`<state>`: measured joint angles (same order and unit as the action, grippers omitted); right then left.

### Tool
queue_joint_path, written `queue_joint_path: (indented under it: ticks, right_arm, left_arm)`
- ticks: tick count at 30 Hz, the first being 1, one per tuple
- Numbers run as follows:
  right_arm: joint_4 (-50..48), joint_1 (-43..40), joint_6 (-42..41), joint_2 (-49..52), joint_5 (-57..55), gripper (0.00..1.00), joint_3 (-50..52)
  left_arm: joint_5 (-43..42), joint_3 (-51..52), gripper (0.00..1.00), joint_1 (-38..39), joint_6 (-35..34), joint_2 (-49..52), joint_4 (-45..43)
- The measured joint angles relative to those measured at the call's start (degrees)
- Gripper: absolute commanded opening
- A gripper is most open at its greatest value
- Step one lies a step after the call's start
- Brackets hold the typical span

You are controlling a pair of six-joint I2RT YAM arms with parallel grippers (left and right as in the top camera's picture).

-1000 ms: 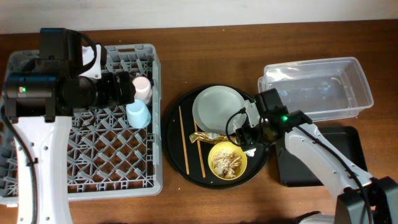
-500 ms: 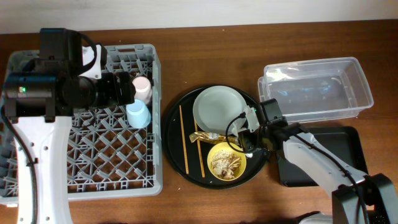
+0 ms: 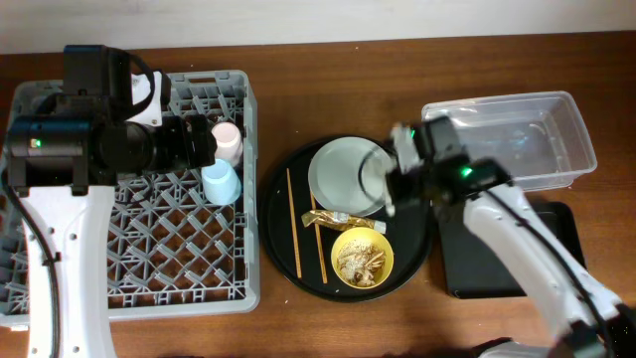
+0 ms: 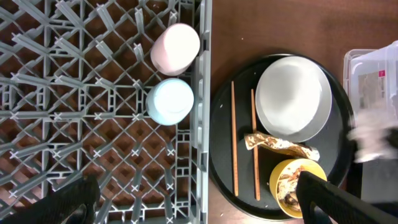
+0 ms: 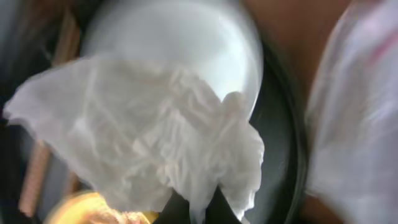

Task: Sort waste into correct bins and load items into the dishwasher rack
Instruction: 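Drop the tissue into the clear plastic bin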

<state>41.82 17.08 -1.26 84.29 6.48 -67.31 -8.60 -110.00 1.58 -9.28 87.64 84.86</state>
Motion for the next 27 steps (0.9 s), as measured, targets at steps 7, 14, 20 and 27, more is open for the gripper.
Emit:
queue_joint_path:
  ticks: [7, 14, 20, 27]
  right_arm:
    - [1.92, -3.78, -0.24, -0.94, -14.10, 0.04, -7.78]
    - [-0.76, -16.00, -1.81, 9.94, -17.33, 0.63, -7.69]
    - [-1.29, -20.00, -1.03, 15.02, -14.82, 0.82, -7.50]
    - [18.84, -18.69, 0.02, 9.99, -8.11, 0.80, -20.96]
  left_arm:
    - [0.00, 0.00, 0.99, 0.00, 0.00, 0.00, 0.00]
    - [0.00, 0.00, 0.99, 0.00, 0.00, 0.00, 0.00]
    - [0.00, 0.00, 0.99, 0.00, 0.00, 0.00, 0.00]
    - [0.00, 0.00, 0.99, 0.00, 0.00, 0.00, 0.00]
